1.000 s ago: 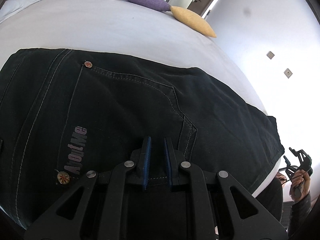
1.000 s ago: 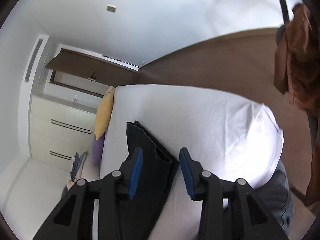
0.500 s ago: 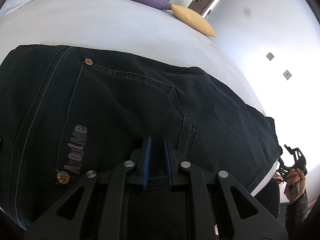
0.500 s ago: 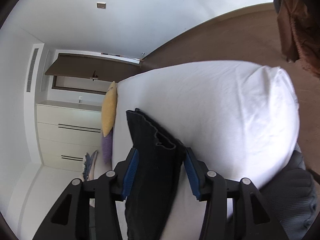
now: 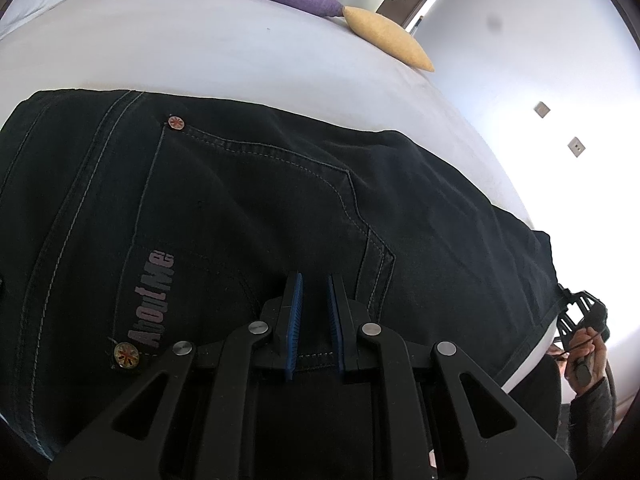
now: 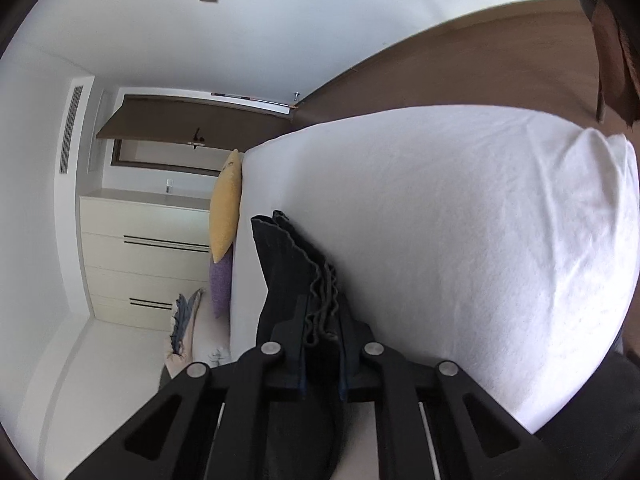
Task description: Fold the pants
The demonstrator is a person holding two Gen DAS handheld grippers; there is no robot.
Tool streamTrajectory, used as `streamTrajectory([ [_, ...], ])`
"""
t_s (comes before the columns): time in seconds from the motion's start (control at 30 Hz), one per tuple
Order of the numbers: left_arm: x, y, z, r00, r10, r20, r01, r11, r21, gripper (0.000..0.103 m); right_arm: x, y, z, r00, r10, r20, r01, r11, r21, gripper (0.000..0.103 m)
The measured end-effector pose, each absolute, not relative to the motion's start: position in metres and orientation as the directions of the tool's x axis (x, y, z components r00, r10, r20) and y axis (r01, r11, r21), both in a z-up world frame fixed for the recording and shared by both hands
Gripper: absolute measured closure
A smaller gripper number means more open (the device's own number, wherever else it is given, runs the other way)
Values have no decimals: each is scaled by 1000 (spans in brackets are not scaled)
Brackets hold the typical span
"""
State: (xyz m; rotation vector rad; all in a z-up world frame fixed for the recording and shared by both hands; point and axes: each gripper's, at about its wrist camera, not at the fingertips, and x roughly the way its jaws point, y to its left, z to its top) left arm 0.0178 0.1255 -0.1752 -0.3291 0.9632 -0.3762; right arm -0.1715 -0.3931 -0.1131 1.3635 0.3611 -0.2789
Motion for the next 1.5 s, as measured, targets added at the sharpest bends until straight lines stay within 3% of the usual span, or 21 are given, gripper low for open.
streamTrajectory([
  [0.23,19,123,-171,514,-444,-734,161,890,-426,90,-149,-353,-58,871,-15,-490,437,478,762,92],
  [0.37,17,115,-161,523,-427,-738,161,899,-406,90,-111,-266,-14,831,-6,-556,349,784,514,92],
  [0.43,15,110,-154,527,-443,-725,173,891,-419,90,-94,-200,-4,809,-21,-588,255,913,318,92],
  [0.53,13,97,-142,527,-481,-700,189,870,-455,90,-77,-129,-14,774,-29,-633,138,983,125,92],
  [0.67,14,70,-131,489,-552,-675,237,829,-506,88,-52,-79,-71,675,-90,-732,76,996,-53,92],
  [0.7,15,64,-131,475,-567,-673,244,819,-519,81,-54,-75,-74,686,-110,-719,73,994,-82,92],
  [0.77,17,51,-132,444,-613,-654,244,785,-570,41,-57,-68,-72,700,-139,-700,61,989,-136,92],
  [0.8,19,45,-133,442,-632,-637,233,766,-598,15,-59,-65,-70,705,-148,-693,59,987,-151,92],
  [0.83,20,42,-133,445,-640,-626,224,756,-614,11,-59,-65,-70,708,-152,-689,59,986,-157,92],
  [1.17,63,-55,-126,216,-793,-570,253,609,-751,11,-74,-28,-51,775,-176,-607,19,967,-256,92],
  [1.37,77,-87,-146,138,-769,-624,199,638,-744,12,-87,-12,-45,790,-148,-595,-24,962,-272,92],
  [1.4,77,-88,-147,140,-769,-623,197,639,-744,17,-89,-11,-44,791,-143,-595,-30,962,-272,92],
  [1.47,77,-88,-148,133,-769,-625,202,639,-742,45,-91,-6,-43,791,-133,-597,-45,961,-273,92],
  [1.5,78,-87,-149,122,-766,-632,201,642,-740,70,-92,-2,-43,791,-128,-599,-54,959,-277,92],
])
